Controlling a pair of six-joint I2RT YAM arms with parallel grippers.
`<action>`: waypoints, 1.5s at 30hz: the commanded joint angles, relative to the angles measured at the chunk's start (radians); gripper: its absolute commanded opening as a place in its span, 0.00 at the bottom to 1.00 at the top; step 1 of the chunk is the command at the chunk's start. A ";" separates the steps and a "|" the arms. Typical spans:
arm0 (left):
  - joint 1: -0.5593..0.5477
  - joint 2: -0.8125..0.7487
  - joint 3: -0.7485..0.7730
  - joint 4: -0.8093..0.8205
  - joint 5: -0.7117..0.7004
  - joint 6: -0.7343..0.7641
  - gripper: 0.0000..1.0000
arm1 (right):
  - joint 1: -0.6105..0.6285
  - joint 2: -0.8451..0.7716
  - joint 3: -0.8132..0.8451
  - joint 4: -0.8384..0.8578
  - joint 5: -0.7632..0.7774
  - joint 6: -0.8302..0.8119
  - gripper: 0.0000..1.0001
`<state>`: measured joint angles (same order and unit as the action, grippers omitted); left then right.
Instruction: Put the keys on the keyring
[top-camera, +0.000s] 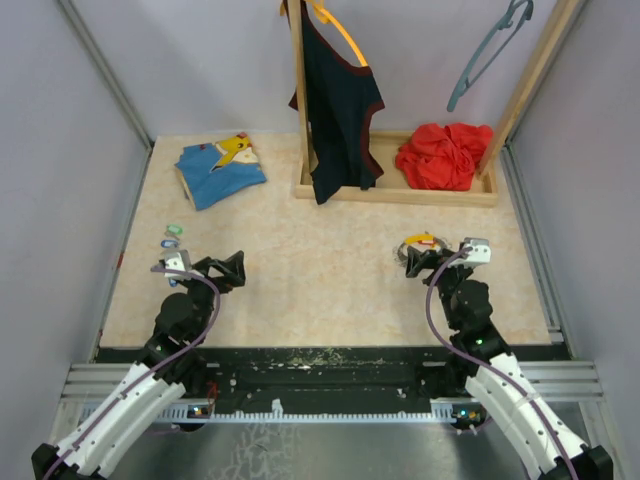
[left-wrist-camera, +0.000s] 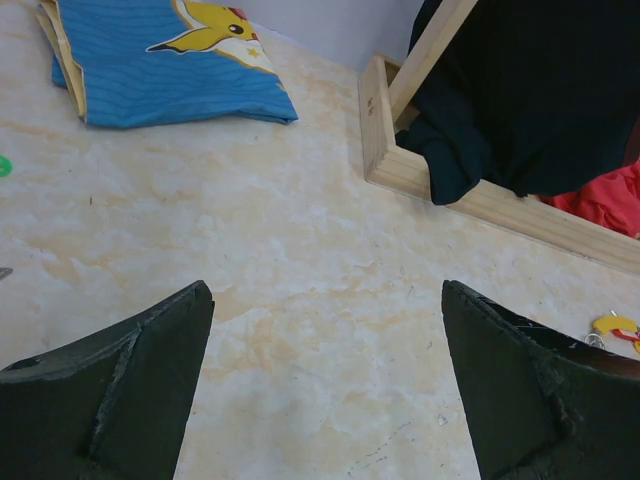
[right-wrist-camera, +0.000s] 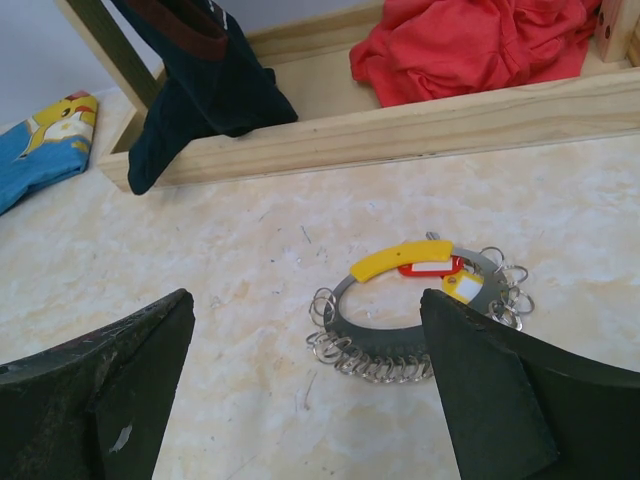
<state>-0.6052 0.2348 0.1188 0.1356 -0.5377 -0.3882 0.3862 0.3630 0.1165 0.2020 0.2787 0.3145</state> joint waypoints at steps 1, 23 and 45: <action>-0.001 0.007 -0.007 0.040 0.010 0.010 1.00 | 0.006 0.017 0.021 0.066 -0.001 -0.008 0.95; -0.001 0.070 0.000 0.078 0.098 0.038 1.00 | 0.006 0.582 0.333 -0.117 0.004 0.082 0.94; -0.001 0.198 0.041 0.087 0.175 0.045 1.00 | 0.013 1.247 0.660 -0.231 0.067 0.143 0.61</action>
<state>-0.6052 0.4229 0.1192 0.1875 -0.3878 -0.3576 0.3878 1.5753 0.7296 -0.0246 0.3485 0.4423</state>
